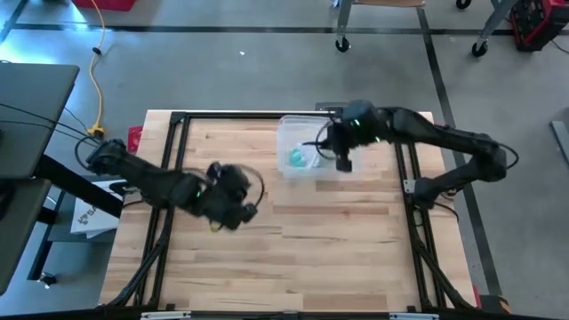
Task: Roll bandage
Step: Close the transparent bin
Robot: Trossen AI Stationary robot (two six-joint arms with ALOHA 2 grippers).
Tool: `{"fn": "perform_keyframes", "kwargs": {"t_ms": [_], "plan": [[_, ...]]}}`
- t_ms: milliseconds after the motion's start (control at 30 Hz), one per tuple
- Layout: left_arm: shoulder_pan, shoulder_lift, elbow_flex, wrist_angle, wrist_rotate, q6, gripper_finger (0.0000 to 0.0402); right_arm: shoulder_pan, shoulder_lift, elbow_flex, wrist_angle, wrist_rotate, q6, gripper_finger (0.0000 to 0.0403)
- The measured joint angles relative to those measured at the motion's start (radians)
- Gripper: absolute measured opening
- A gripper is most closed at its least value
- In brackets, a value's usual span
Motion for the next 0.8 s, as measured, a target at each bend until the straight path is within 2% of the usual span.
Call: {"fn": "perform_keyframes", "kwargs": {"t_ms": [100,167,367,567,700,800], "plan": [[0.104,-0.026,-0.039,-0.006,0.065,0.070,0.0000,-0.093,0.073,0.000,-0.008,-0.112,-0.037,0.0012],[0.168,-0.039,-0.068,0.008,0.083,0.129,0.0000,-0.123,0.119,0.000,-0.006,-0.146,-0.065,0.0012],[0.288,-0.047,-0.099,0.084,0.059,0.312,0.0000,-0.147,0.213,-0.001,-0.003,-0.146,-0.134,0.0012],[0.345,-0.045,-0.121,0.278,0.058,0.496,0.0000,-0.147,0.263,-0.001,0.011,-0.111,-0.152,0.0012],[0.369,-0.046,-0.146,0.384,0.075,0.560,0.0000,-0.146,0.262,-0.001,0.031,-0.098,-0.150,0.0012],[0.380,-0.044,-0.147,0.394,0.083,0.567,0.0000,-0.147,0.249,-0.001,0.026,-0.090,-0.150,0.0012]]}}
